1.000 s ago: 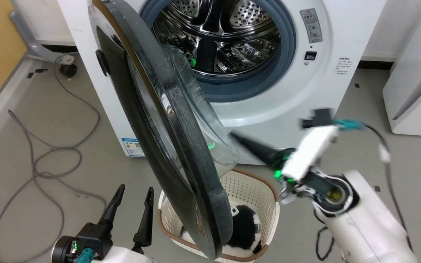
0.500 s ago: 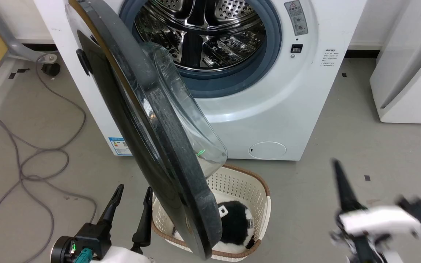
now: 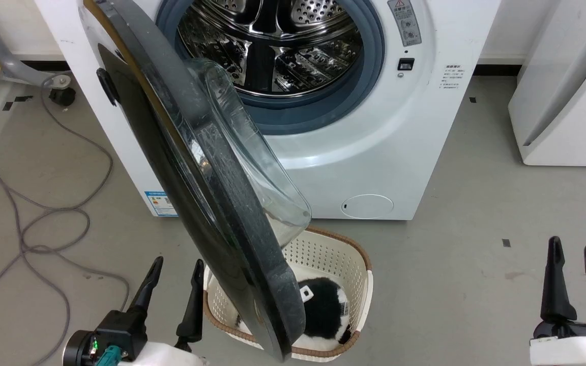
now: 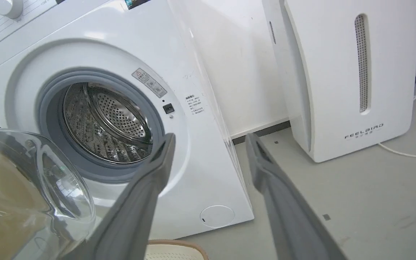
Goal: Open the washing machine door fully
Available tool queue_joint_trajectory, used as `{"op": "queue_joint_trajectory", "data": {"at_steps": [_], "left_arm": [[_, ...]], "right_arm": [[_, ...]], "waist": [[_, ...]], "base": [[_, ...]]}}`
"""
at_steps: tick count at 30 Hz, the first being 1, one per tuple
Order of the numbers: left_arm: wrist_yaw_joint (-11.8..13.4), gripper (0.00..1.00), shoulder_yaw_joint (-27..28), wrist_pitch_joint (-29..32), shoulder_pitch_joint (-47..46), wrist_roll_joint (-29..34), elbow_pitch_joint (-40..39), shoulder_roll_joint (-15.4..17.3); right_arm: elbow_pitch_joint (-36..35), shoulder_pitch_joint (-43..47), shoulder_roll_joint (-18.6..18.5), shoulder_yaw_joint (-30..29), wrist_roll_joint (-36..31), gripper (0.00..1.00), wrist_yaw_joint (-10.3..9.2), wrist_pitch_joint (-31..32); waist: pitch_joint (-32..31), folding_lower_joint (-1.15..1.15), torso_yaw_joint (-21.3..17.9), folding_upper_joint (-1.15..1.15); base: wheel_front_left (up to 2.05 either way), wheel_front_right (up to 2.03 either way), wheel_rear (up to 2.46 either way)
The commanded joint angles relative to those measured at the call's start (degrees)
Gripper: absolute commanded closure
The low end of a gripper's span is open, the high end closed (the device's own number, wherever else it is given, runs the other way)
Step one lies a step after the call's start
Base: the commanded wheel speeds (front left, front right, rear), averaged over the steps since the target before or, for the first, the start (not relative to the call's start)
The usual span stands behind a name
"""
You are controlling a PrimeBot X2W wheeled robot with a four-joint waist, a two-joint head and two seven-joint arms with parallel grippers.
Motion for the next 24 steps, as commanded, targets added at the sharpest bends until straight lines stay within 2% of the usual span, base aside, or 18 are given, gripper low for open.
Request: {"op": "queue_joint_trajectory", "data": {"at_steps": [1,5,8,14,23,24], "left_arm": [[0.02,0.00,0.18,-0.30,-0.26,0.47,0.09,0.06],[0.06,0.00,0.52,-0.30,-0.20,0.50,0.22,0.06],[0.07,0.00,0.69,-0.30,-0.06,0.56,0.26,0.06],[0.07,0.00,0.64,-0.30,0.26,0.72,0.35,0.05],[0.03,0.00,0.16,-0.30,0.57,1.02,0.85,0.05],[0.01,0.39,0.09,-0.30,0.56,0.96,1.00,0.05]], "right_arm": [[-1.95,1.15,0.16,0.32,-3.42,0.00,0.34,-0.23],[-6.82,2.72,0.16,2.95,-12.73,0.00,0.34,0.70],[-8.81,4.13,0.16,5.46,-16.57,0.00,0.34,3.44],[-8.21,5.88,0.17,7.11,-18.38,0.00,0.34,6.14],[-4.88,5.22,0.17,7.26,-18.08,0.00,0.34,5.41],[-4.78,5.11,0.17,7.29,-18.10,0.00,0.34,5.36]], "waist": [[-0.04,0.00,0.07,0.00],[-0.53,0.00,0.29,0.00],[-0.80,0.00,0.35,0.00],[-1.15,0.00,0.36,0.00],[-1.28,0.00,0.45,0.00],[-1.27,0.00,0.46,0.00]], "base": [[0.00,0.00,0.00],[0.00,0.00,0.00],[0.00,0.00,0.00],[0.00,0.00,0.00],[0.00,0.00,0.00],[0.00,0.00,0.00]]}}
